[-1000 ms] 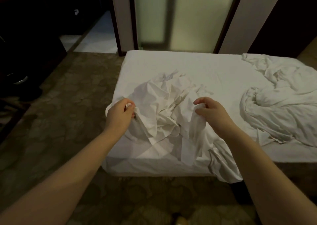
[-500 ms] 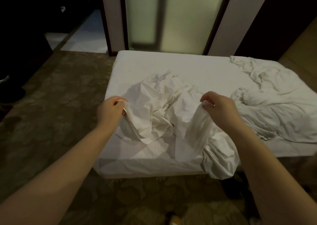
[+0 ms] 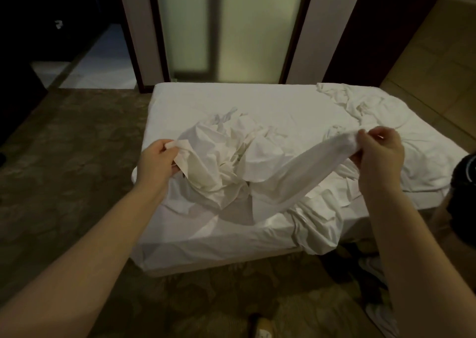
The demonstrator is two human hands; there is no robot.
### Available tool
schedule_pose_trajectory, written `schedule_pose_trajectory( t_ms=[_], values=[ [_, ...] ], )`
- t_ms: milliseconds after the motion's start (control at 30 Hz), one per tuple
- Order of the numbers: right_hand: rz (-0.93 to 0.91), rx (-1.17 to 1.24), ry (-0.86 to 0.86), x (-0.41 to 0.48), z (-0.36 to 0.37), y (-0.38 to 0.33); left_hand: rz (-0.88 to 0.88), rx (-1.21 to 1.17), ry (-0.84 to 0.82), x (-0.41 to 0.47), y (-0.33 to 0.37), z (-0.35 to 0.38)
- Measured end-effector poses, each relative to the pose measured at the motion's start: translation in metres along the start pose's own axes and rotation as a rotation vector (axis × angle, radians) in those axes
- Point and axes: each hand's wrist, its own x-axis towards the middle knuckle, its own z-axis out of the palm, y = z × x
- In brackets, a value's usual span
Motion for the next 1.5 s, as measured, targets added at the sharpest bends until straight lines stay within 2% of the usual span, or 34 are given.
schedule_pose_trajectory(
  t_ms=[100, 233, 300, 467, 633, 700, 867, 933, 1067, 1133, 1367, 1500],
  values=[
    [0.072, 0.019, -0.066, -0.007, 0.004, -0.005, 0.037, 0.033, 0.022, -0.007, 0.009, -0.009],
    [-0.049, 0.068, -0.212, -0.023, 0.021, -0.015, 0.145, 0.073, 0.065, -0.017, 0.018, -0.010],
    [-0.067, 0.082, -0.318, -0.029, 0.032, -0.016, 0.232, 0.105, 0.055, -0.024, 0.022, -0.006],
    [0.058, 0.079, -0.584, -0.042, 0.054, -0.018, 0.388, 0.220, -0.012, -0.039, 0.038, 0.001],
    [0.109, 0.046, -0.918, -0.053, 0.071, -0.032, 0.446, 0.405, -0.089, -0.045, 0.048, -0.001],
    [-0.010, -0.064, -0.984, -0.056, 0.078, -0.037, 0.471, 0.419, -0.097, -0.048, 0.051, -0.002],
    [-0.533, -0.395, -0.968, -0.056, 0.105, -0.054, 0.528, 0.445, -0.107, -0.053, 0.072, -0.003],
    [-0.678, -0.412, -0.996, -0.056, 0.115, -0.063, 0.543, 0.447, -0.097, -0.054, 0.081, -0.002],
    [-0.856, -0.393, -1.071, -0.055, 0.138, -0.082, 0.574, 0.444, -0.078, -0.056, 0.094, 0.000],
    [-0.876, -0.426, -1.115, -0.055, 0.148, -0.087, 0.595, 0.448, -0.074, -0.056, 0.101, -0.002],
    [-0.734, -0.319, -1.280, -0.057, 0.180, -0.095, 0.602, 0.347, -0.111, -0.046, 0.118, -0.015],
    [-0.726, -0.339, -1.333, -0.052, 0.199, -0.090, 0.573, 0.491, -0.066, -0.029, 0.115, -0.019]
  ],
)
